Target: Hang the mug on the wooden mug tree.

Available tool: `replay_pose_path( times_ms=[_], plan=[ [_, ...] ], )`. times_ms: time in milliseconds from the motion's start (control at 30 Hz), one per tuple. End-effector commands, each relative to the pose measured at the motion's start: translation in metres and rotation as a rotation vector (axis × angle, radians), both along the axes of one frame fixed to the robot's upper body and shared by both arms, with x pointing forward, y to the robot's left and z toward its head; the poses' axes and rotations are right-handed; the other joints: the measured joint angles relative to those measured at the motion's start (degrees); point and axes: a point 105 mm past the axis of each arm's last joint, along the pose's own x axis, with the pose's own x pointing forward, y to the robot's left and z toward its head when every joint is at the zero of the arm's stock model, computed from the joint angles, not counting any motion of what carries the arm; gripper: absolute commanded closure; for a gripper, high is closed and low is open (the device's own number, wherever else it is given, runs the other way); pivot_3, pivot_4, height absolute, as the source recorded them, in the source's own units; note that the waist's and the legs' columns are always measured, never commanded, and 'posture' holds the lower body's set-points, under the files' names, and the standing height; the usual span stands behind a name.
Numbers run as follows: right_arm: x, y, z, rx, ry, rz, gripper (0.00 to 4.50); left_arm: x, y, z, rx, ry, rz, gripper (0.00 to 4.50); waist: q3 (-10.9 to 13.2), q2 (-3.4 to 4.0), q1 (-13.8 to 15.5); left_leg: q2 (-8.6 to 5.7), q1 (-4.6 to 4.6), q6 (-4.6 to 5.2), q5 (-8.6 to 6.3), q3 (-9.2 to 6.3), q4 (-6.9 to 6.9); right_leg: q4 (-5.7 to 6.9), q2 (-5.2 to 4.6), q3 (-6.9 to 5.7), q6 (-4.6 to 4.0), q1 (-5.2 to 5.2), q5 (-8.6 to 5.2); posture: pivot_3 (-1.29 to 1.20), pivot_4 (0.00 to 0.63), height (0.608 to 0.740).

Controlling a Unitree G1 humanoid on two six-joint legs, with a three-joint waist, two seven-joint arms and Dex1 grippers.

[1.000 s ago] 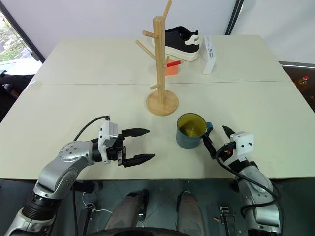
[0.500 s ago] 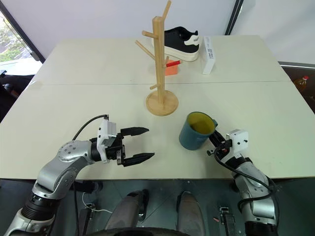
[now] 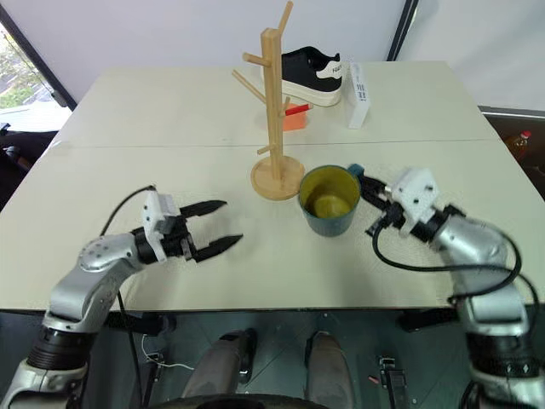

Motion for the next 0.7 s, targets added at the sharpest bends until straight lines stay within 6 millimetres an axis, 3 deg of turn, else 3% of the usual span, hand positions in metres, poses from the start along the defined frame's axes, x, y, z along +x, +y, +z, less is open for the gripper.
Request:
replay_pose_path(
  times_ms=[33, 233, 700],
  plan=[
    [0.01, 0.014, 0.027, -0.103, -0.044, 0.06, 4.46, 0.003, 0.009, 0.026, -0.028, -0.09, 0.013, 0.0, 0.0, -0.03, 0.0, 0.0, -0.01, 0.0, 0.0, -0.01, 0.01, -0.02, 0.0, -0.02, -0.06, 0.01, 0.04, 0.0, 0.15, 0.74],
    [0.041, 0.02, 0.054, -0.148, -0.067, 0.094, 4.46, 0.0, 0.004, 0.044, -0.066, -0.125, -0.013, 0.0, 0.1, -0.15, 0.0, -0.1, -0.16, 0.0, 0.0, 0.05, -0.01, -0.14, -0.08, 0.01, -0.11, -0.05, 0.11, 0.0, 0.15, 0.74],
    [0.091, 0.023, 0.064, -0.129, -0.024, 0.146, 4.46, -0.014, -0.009, 0.057, -0.109, -0.12, -0.067, 0.0, 0.1, -0.17, -1.6, -0.11, -0.07, -0.04, 0.03, 0.07, -0.01, 0.02, 0.01, 0.03, 0.03, -0.07, 0.21, 0.0, 0.15, 0.74]
  ],
)
